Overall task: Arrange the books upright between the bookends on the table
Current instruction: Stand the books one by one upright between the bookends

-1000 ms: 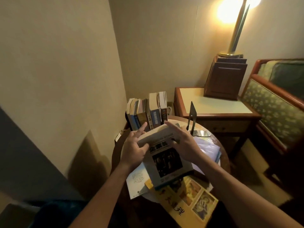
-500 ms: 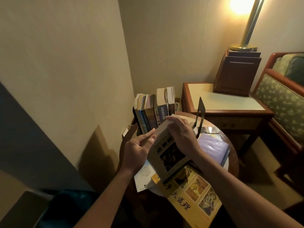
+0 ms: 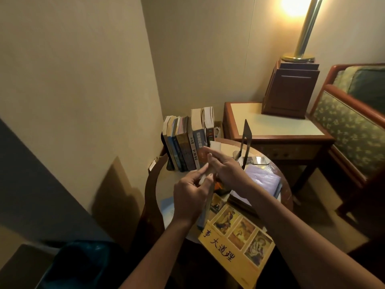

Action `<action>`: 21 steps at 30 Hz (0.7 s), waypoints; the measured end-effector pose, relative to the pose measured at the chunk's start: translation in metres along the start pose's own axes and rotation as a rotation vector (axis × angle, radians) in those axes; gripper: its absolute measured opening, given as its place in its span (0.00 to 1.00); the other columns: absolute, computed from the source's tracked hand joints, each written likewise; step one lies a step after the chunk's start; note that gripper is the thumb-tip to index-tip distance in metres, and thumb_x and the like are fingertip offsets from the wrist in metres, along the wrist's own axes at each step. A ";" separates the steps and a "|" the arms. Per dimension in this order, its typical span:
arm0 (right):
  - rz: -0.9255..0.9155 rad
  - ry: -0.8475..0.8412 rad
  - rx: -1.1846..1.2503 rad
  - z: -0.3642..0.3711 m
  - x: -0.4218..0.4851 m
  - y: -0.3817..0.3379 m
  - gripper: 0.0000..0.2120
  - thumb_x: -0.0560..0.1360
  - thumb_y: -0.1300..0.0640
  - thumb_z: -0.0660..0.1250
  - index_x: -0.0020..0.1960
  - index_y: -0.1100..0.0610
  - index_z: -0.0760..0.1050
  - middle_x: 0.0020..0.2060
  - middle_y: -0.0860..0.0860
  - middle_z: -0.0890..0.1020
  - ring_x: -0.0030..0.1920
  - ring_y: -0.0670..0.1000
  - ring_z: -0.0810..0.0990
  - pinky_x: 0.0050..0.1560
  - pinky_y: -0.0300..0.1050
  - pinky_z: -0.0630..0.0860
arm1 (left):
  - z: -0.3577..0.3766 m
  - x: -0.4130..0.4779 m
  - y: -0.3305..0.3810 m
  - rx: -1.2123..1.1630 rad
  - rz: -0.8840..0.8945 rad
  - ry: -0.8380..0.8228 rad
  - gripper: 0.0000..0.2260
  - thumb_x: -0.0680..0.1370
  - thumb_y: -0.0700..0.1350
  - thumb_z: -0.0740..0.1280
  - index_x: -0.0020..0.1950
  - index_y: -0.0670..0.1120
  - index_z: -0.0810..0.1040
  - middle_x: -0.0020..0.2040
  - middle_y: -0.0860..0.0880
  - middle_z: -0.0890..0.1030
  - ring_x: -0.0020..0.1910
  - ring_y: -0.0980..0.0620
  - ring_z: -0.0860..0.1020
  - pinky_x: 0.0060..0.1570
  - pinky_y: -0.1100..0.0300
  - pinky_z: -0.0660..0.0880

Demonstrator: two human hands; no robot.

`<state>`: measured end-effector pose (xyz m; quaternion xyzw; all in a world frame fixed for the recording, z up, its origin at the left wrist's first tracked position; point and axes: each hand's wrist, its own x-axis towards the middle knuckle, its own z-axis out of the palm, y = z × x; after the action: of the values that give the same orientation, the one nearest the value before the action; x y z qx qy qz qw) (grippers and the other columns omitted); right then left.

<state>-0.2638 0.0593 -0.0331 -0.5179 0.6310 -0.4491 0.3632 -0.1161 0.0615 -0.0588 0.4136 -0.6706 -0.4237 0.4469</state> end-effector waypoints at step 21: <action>0.192 0.195 -0.195 -0.055 -0.043 0.004 0.24 0.82 0.60 0.61 0.77 0.50 0.66 0.69 0.57 0.73 0.62 0.57 0.77 0.48 0.50 0.83 | 0.050 -0.011 -0.048 -0.021 -0.306 -0.508 0.37 0.74 0.74 0.57 0.79 0.59 0.62 0.79 0.51 0.64 0.66 0.49 0.76 0.57 0.55 0.80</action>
<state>-0.3071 0.1120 -0.0194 -0.4419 0.7505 -0.3972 0.2894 -0.1520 0.0673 -0.1181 0.3857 -0.6865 -0.5831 0.1999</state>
